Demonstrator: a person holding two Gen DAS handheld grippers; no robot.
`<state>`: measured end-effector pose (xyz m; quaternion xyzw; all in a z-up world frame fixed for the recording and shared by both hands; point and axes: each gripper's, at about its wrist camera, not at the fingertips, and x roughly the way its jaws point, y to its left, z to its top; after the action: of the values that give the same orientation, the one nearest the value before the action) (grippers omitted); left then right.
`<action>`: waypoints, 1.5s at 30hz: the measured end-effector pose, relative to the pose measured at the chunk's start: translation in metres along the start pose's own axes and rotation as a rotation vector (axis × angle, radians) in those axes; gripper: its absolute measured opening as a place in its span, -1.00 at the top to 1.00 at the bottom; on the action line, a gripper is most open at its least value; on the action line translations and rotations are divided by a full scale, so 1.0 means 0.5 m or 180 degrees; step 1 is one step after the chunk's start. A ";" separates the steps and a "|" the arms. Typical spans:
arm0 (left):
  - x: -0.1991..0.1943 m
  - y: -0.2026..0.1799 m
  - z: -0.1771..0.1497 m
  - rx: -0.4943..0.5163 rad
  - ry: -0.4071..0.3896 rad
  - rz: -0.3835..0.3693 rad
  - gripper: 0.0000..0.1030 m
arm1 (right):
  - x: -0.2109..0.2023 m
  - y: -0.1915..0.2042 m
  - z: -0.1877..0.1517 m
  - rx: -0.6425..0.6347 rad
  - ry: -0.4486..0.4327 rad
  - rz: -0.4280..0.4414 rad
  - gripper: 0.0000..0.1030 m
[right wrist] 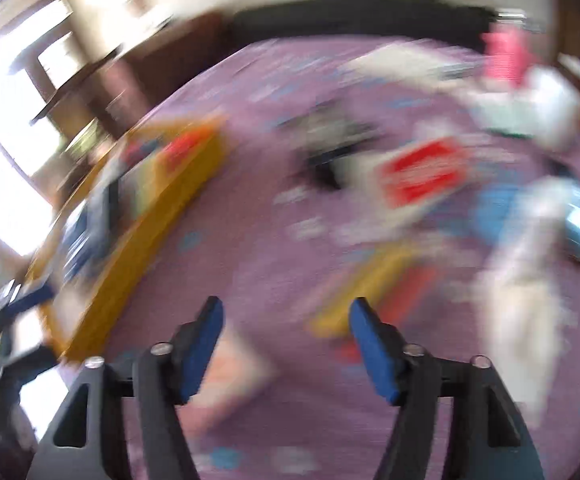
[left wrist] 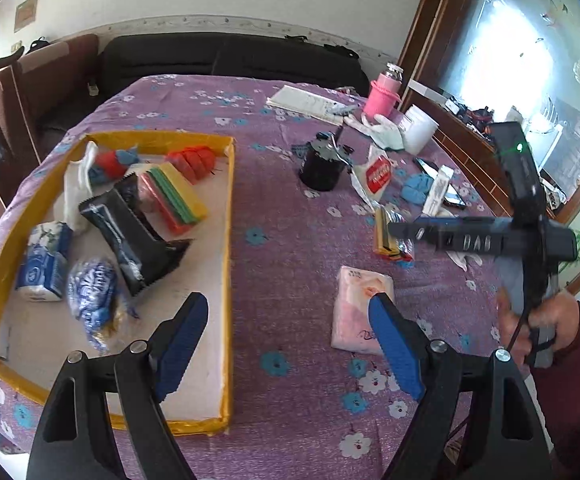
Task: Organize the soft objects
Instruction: 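Grasp pink tissue pack with left tool while right tool grasps striped foam bag, then carry pink tissue pack into tray with left tool while right tool drops foam bag there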
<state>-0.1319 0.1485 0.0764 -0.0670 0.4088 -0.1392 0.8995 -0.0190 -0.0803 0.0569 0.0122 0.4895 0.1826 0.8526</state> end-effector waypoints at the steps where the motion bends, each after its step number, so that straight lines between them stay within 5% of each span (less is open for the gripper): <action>1: 0.007 -0.009 -0.002 0.0013 0.0024 -0.0027 -0.59 | -0.009 -0.036 0.002 0.0168 -0.0042 -0.0104 -0.43; 9: 0.074 -0.082 -0.022 0.0219 0.0351 -0.0112 -0.59 | 0.045 -0.120 -0.007 0.0849 0.0175 0.0037 -0.43; 17: 0.153 -0.122 -0.038 0.0361 0.0700 -0.0014 -0.59 | 0.104 -0.050 0.022 0.0521 0.0235 -0.0286 -0.62; 22: 0.183 -0.131 -0.033 0.0443 0.0771 0.0037 -0.59 | 0.081 -0.062 -0.005 0.0335 0.0304 -0.0417 -0.10; 34: 0.230 -0.170 -0.028 0.0766 0.0703 0.0304 -0.76 | 0.001 -0.115 -0.086 0.0531 0.0300 -0.0240 0.07; 36: 0.220 -0.172 -0.031 0.0809 0.0593 0.0299 -0.36 | -0.005 -0.108 -0.090 0.0502 0.0282 -0.0235 0.12; 37: 0.214 -0.171 -0.029 0.0811 0.0574 0.0277 0.02 | -0.009 -0.101 -0.092 0.0477 0.0277 -0.0227 0.14; 45: 0.127 -0.097 -0.011 0.0297 0.0361 -0.0062 0.02 | -0.005 -0.060 -0.101 0.0302 0.0305 -0.0377 0.03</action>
<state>-0.1057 0.0829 0.0388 -0.0210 0.4514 -0.1704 0.8756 -0.0534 -0.1171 0.0268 0.0148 0.5377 0.1088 0.8359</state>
